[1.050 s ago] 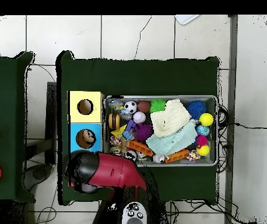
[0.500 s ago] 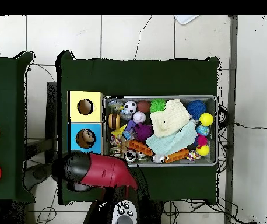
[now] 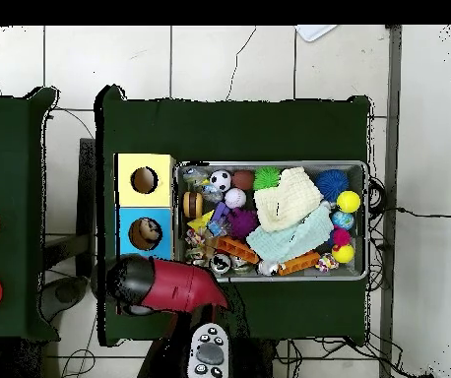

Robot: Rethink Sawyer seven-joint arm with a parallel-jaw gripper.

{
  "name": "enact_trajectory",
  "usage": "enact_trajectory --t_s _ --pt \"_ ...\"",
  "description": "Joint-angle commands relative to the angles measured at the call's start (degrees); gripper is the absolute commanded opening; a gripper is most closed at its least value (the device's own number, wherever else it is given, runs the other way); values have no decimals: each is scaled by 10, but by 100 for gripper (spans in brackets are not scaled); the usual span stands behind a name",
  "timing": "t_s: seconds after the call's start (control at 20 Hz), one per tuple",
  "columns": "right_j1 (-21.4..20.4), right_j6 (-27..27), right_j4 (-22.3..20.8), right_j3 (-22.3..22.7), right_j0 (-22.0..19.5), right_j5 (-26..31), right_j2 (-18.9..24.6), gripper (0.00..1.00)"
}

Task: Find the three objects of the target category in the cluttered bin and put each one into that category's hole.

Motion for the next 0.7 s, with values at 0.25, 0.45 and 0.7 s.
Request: enact_trajectory --t_s 0.25,0.45,0.7 --pt "58 153 44 23 -7 -75 42 0" --pt "39 167 48 14 12 -29 34 0" --pt "41 173 59 12 20 -30 33 100"
